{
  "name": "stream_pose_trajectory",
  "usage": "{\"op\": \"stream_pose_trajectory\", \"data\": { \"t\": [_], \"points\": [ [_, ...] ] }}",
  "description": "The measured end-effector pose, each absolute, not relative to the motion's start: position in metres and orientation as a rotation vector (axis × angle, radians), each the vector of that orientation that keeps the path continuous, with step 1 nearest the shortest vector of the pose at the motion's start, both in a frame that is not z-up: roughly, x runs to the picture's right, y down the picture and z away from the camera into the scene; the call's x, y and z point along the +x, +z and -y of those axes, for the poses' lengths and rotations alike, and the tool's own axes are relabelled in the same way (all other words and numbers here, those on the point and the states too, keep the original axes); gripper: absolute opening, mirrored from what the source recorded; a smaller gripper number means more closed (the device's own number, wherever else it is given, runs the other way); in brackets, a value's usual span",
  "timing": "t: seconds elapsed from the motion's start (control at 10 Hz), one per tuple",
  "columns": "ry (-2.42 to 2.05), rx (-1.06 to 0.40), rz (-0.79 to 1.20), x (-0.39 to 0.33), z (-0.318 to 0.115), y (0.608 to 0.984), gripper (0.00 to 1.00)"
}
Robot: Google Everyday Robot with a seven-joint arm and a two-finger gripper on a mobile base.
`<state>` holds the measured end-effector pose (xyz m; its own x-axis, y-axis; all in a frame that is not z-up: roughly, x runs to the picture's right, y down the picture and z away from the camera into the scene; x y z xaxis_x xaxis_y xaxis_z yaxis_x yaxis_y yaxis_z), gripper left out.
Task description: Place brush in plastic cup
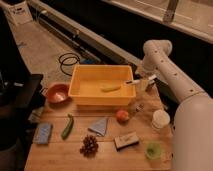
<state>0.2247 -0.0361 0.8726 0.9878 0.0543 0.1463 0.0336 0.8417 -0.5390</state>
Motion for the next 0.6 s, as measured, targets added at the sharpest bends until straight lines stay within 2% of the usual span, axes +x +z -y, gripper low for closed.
{"op": "stream_pose_trajectory", "data": {
  "t": [0.5, 0.6],
  "points": [
    [0.07, -0.574, 0.2, 0.248, 0.027, 0.899, 0.8],
    [0.08, -0.57, 0.215, 0.249, 0.025, 0.905, 0.75]
  ]
}}
